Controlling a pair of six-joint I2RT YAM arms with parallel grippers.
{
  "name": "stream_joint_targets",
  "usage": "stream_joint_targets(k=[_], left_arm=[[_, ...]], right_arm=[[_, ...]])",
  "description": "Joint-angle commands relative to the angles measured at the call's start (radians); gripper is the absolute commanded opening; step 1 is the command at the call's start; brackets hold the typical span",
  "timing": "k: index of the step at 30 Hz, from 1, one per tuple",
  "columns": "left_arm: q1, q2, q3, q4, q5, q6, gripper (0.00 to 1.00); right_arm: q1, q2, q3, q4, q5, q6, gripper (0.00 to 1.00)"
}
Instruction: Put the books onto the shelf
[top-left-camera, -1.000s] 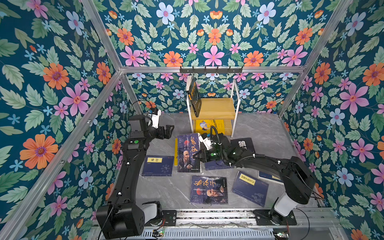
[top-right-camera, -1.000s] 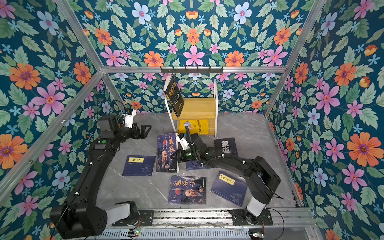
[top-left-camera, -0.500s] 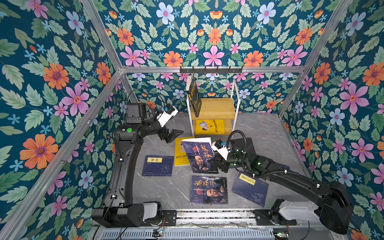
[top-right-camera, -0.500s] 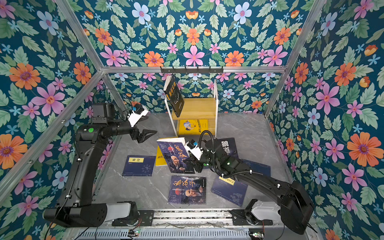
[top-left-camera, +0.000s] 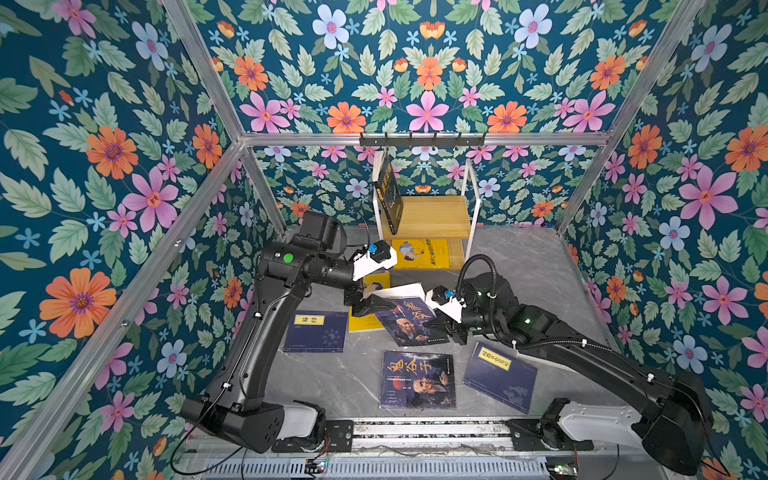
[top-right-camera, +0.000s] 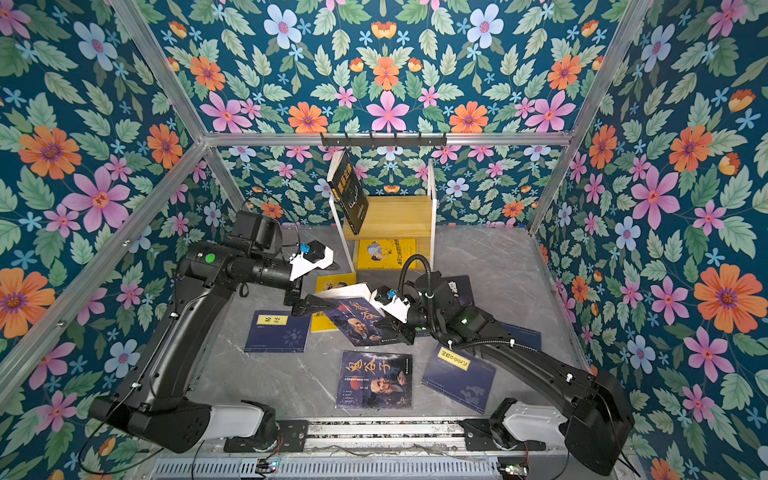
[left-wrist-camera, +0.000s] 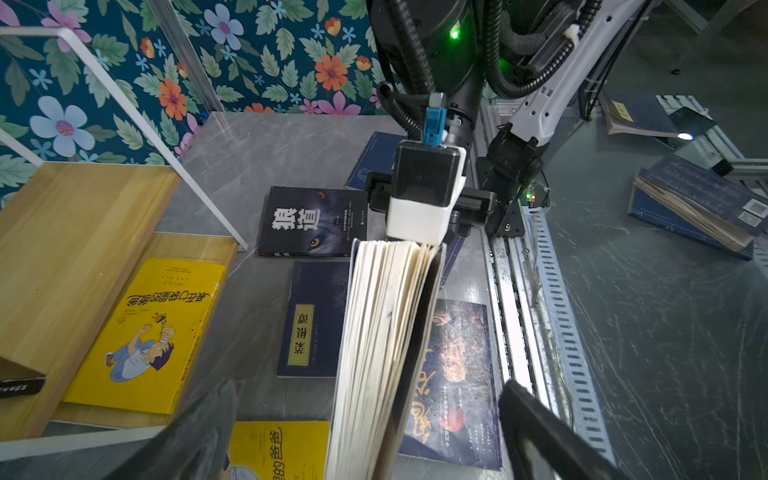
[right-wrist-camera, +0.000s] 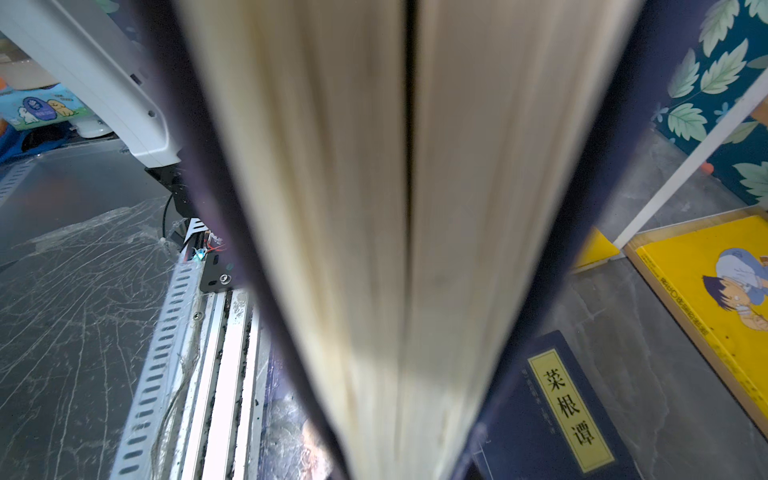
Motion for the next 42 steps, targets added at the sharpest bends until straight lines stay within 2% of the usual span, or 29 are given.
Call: stream_joint_targets(k=[1, 5, 9, 12, 14, 16, 19, 23, 28, 30, 31, 34, 42], left_arm=[[-0.022, 0.009, -0.013, -0.005, -0.002, -0.003, 1.00], [-0.053, 0.010, -0.053, 0.000, 0.005, -0.010, 0.94], [-0.067, 0.018, -0.069, 0.035, -0.012, -0.051, 0.60], [-0.070, 0.012, -0.079, 0.036, 0.007, -0.057, 0.40], [-0.070, 0.009, -0.082, 0.039, 0.012, -0.060, 0.24], [-0.071, 0.002, -0.094, 0.052, 0.011, -0.073, 0.02], [-0.068, -0.015, -0.121, 0.094, 0.009, -0.124, 0.00], [-0.056, -0.038, -0.158, 0.207, -0.032, -0.261, 0.00], [-0.022, -0.061, -0.225, 0.365, -0.086, -0.469, 0.00], [-0.005, -0.071, -0.258, 0.439, -0.112, -0.554, 0.00], [0.004, -0.075, -0.269, 0.473, -0.124, -0.600, 0.00], [0.052, -0.093, -0.320, 0.594, -0.141, -0.782, 0.00], [0.160, -0.121, -0.507, 0.906, -0.077, -1.270, 0.00]], right_arm=[[0.000, 0.005, 0.021, 0.018, -0.055, -0.044, 0.00], [0.000, 0.016, 0.038, 0.008, -0.073, -0.053, 0.00], [-0.001, 0.026, 0.046, 0.011, -0.078, -0.055, 0.00], [0.000, 0.034, 0.057, 0.007, -0.089, -0.064, 0.00], [0.001, 0.036, 0.059, 0.003, -0.077, -0.066, 0.00], [0.000, 0.034, 0.056, 0.006, -0.045, -0.066, 0.03], [0.000, 0.014, 0.026, 0.042, 0.027, -0.046, 0.36], [0.000, -0.053, -0.048, 0.085, 0.170, -0.029, 0.55], [0.001, -0.143, -0.116, 0.124, 0.309, 0.013, 0.63], [0.005, -0.170, -0.122, 0.107, 0.379, 0.027, 0.73], [0.013, -0.178, -0.124, 0.103, 0.418, 0.030, 0.74], [0.065, -0.195, -0.126, 0.116, 0.572, 0.024, 0.75], [0.265, -0.115, -0.070, 0.198, 0.923, -0.040, 0.75]])
